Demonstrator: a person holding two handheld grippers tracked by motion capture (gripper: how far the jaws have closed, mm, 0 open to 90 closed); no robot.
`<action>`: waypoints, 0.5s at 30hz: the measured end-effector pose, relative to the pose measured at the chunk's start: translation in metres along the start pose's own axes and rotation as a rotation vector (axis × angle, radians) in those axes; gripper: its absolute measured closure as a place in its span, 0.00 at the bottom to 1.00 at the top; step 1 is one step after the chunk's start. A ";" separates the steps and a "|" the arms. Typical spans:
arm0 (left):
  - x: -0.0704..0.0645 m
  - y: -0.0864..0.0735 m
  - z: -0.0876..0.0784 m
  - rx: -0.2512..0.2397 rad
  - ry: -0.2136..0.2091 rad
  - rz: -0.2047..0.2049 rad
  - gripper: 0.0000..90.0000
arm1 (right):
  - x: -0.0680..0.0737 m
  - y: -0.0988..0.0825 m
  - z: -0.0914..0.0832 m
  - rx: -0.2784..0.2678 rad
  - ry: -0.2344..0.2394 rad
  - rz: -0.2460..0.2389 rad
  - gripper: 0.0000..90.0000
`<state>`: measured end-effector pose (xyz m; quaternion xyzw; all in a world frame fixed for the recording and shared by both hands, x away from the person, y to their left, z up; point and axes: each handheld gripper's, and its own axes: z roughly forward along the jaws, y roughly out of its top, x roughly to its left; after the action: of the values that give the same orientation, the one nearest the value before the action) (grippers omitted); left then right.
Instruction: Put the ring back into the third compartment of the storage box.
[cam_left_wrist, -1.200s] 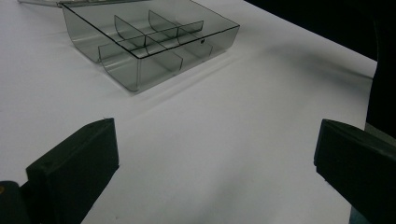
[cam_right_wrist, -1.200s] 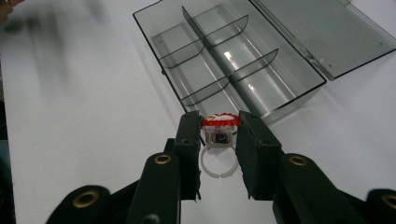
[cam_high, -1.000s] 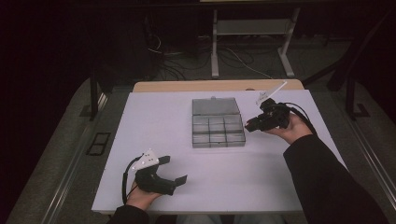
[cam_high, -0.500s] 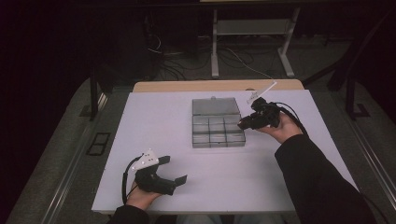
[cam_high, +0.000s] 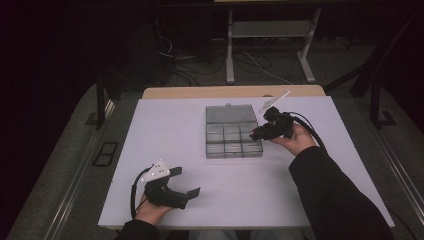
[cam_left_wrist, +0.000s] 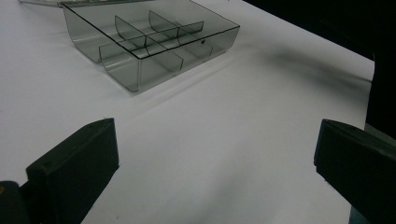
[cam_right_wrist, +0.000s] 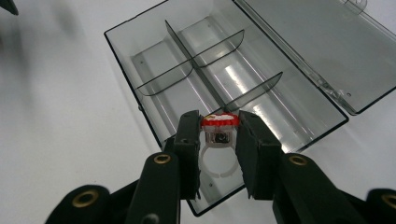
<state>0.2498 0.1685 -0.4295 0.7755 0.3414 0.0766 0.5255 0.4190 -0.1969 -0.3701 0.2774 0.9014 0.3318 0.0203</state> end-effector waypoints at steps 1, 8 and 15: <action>0.000 0.000 0.000 0.000 0.000 0.000 0.00 | 0.000 0.000 0.001 -0.002 0.002 0.002 0.77; 0.000 0.000 0.000 0.001 -0.001 0.001 0.00 | -0.002 -0.002 0.009 0.003 0.010 0.007 0.77; 0.000 0.000 0.001 0.002 0.000 0.000 0.00 | -0.003 -0.004 0.017 0.013 0.015 0.015 0.76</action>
<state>0.2499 0.1680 -0.4297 0.7760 0.3415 0.0764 0.5247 0.4232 -0.1906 -0.3856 0.2819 0.9015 0.3282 0.0089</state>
